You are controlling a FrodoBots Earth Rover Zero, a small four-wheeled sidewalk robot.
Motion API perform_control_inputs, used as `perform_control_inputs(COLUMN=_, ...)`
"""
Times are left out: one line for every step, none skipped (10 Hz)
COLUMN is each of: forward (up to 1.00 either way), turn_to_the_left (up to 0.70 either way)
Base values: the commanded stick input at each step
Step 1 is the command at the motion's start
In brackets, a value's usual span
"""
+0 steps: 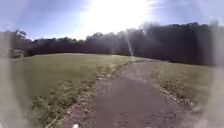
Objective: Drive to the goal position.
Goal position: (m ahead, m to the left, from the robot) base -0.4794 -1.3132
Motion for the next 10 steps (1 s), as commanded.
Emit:
perform_control_inputs(forward=0.70, turn_to_the_left=-0.34)
perform_control_inputs(forward=0.70, turn_to_the_left=0.00)
perform_control_inputs(forward=0.70, turn_to_the_left=0.00)
perform_control_inputs(forward=0.70, turn_to_the_left=0.00)
perform_control_inputs(forward=0.70, turn_to_the_left=0.00)
perform_control_inputs(forward=0.70, turn_to_the_left=0.00)
perform_control_inputs(forward=0.70, turn_to_the_left=0.00)
perform_control_inputs(forward=0.70, turn_to_the_left=0.00)
perform_control_inputs(forward=0.70, turn_to_the_left=0.00)
perform_control_inputs(forward=0.70, turn_to_the_left=0.00)
